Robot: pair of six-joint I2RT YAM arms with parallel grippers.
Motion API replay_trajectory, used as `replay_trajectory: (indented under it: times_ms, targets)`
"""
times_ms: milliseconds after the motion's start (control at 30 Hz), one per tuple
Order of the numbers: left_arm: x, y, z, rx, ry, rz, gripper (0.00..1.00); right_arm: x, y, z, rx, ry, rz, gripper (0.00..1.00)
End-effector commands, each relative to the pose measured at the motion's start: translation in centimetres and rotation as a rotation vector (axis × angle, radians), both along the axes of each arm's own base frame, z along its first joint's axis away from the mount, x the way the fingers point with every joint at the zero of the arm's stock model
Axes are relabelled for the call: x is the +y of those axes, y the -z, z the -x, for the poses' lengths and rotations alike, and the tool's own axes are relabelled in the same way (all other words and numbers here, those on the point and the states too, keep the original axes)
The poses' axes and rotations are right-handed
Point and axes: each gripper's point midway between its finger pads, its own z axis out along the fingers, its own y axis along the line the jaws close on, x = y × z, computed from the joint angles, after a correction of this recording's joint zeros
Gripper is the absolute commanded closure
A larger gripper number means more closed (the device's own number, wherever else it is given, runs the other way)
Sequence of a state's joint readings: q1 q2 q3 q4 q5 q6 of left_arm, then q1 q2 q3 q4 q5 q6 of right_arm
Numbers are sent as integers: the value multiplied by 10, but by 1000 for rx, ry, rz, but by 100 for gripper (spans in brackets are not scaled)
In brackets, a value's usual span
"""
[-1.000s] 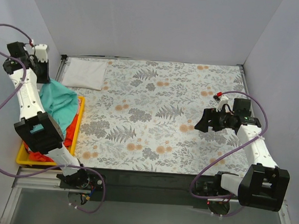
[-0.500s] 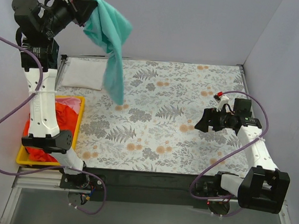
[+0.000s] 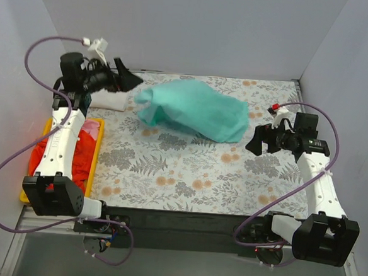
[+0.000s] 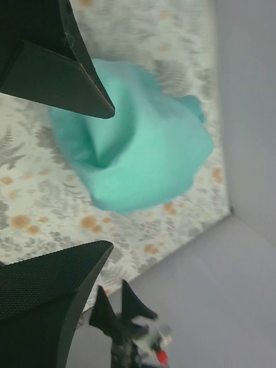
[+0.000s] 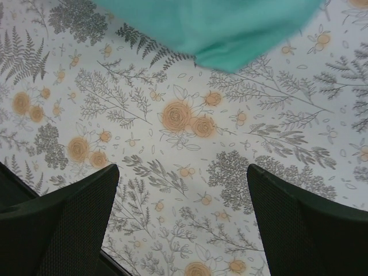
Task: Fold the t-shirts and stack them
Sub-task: Move the tshirt to the center of the board, then flatten the tshirt out
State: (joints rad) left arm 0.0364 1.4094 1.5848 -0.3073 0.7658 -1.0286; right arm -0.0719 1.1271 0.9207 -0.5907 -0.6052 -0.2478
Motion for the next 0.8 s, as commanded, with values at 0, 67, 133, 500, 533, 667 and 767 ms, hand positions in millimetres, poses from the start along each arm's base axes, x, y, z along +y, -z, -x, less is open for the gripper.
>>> replay_trajectory:
  times_ms: [0,67,133,500,533,667,767]
  targets:
    - [34,118,33,257,-61,-113,12,-11,-21,-8,-96,-29,94,2]
    - [37,137,41,250,-44,-177,12,-15,-21,-14,-101,-37,121,2]
    - [33,159,52,310,7,-184,11,-13,-19,-20,-99,-60,130,2]
    - [7,281,36,568,137,-441,15,10,41,-101,8,-128,350,10]
    - [11,289,27,572,109,-483,16,9,48,-110,22,-129,363,11]
    - [-8,319,-6,560,131,-610,17,-3,71,-136,64,-114,453,12]
    - [-15,354,-15,604,160,-727,18,-4,86,-152,122,-120,471,14]
